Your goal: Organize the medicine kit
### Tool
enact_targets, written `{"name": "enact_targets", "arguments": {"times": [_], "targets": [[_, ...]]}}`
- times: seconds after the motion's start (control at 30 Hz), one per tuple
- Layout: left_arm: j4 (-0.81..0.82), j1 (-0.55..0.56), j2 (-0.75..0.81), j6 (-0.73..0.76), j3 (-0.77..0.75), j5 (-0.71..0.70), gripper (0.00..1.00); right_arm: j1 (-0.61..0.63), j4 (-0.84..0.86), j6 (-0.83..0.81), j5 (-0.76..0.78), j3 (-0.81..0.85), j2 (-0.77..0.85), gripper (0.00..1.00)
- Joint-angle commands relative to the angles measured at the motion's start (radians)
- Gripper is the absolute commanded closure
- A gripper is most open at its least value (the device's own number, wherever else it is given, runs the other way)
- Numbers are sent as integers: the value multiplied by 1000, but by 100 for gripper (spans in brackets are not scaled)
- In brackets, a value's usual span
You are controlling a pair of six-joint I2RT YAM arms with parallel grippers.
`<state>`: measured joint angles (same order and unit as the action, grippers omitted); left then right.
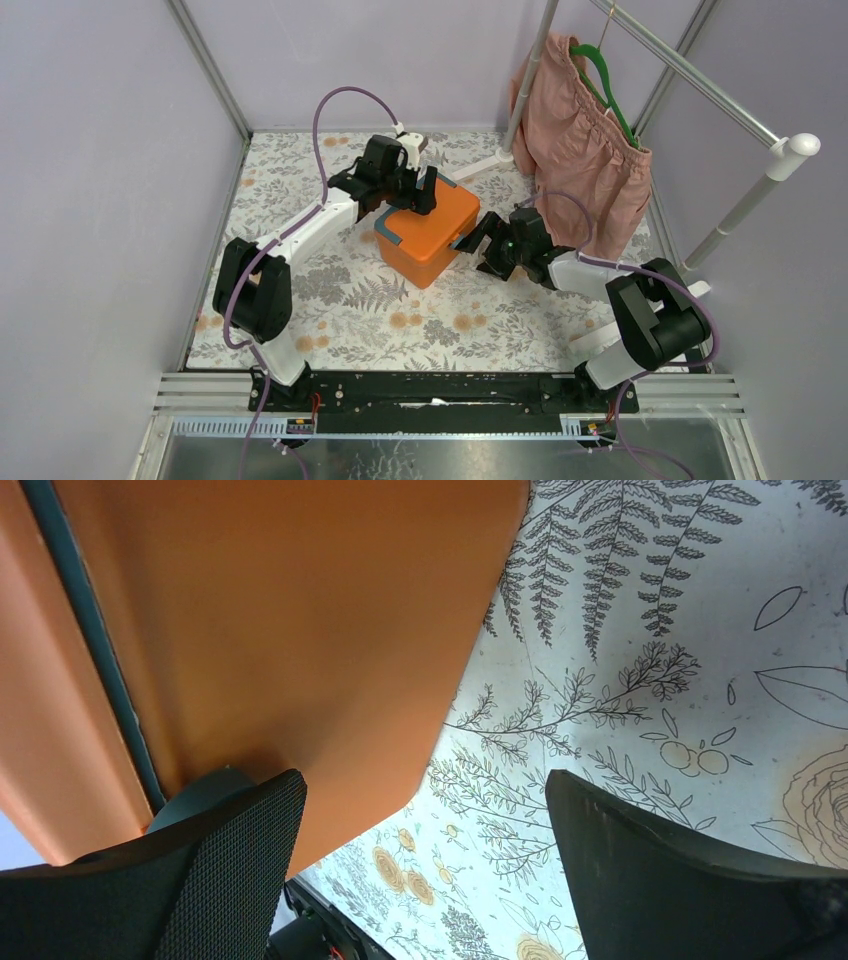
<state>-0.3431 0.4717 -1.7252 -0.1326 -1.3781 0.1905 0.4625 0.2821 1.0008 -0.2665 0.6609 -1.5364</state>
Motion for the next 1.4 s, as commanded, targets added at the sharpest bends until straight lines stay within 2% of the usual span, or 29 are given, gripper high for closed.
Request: {"name": "enact_targets", "arguments": {"times": [0.0,0.17,0.57,1.07,1.37], "targets": [[-123,41,-70,25,28,-17,8,2,59,21,-42,41,27,0],[-130,51,-78,32,24,-22,8,1,10,16,-42,89,62,0],[-133,65,-80,39,24,-21,8,2,-368,-47,23,326,47,0],[-140,89,-81,44,21,-24,8,49,-508,-31,17,476,4,0],[-139,91,-83,44,20,-22,8,67,-514,-18,12,502,5,0]]}}
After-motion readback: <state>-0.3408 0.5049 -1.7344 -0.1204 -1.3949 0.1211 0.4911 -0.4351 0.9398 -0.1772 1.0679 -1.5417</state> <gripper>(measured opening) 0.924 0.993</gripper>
